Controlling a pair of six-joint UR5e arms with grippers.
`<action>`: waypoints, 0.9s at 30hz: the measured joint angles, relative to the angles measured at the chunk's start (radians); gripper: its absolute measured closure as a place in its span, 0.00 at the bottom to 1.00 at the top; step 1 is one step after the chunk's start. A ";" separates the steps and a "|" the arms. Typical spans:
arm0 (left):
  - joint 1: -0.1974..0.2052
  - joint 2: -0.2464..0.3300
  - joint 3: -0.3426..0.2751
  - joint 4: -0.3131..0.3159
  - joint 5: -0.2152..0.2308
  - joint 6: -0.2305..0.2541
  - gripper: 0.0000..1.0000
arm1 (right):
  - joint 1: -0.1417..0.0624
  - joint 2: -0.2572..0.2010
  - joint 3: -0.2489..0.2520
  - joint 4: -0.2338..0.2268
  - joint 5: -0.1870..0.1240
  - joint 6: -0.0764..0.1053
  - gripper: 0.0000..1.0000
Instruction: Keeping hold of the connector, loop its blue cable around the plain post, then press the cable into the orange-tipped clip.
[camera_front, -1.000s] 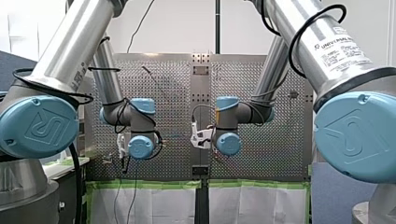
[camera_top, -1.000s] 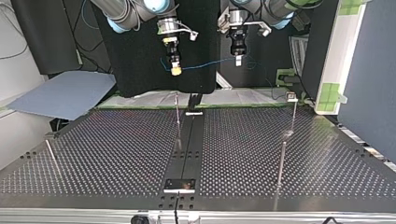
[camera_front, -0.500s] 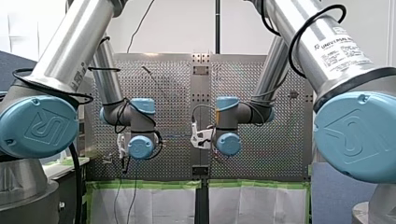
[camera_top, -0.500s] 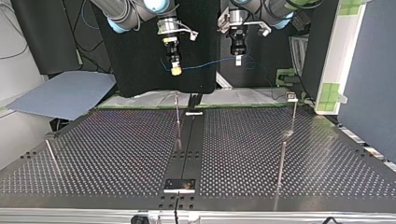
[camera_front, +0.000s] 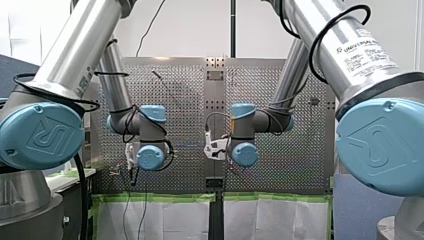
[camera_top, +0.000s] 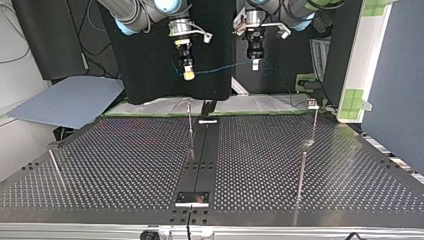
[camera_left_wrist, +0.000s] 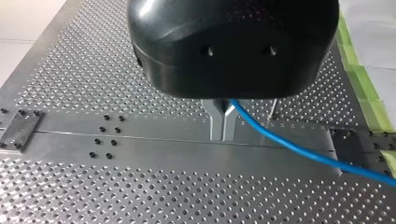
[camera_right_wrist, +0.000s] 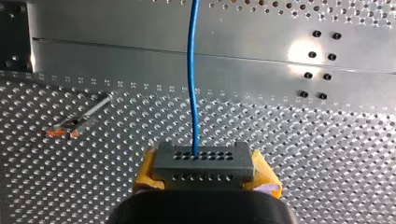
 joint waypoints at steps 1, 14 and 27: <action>0.001 0.004 -0.004 -0.004 0.005 0.004 1.00 | 0.004 0.005 0.004 0.005 -0.005 0.002 1.00; 0.004 0.044 -0.085 -0.061 0.036 0.032 1.00 | 0.015 0.057 0.017 0.127 -0.021 0.010 1.00; 0.010 0.046 -0.090 -0.060 0.038 0.021 1.00 | 0.012 0.051 0.009 0.169 -0.020 0.016 1.00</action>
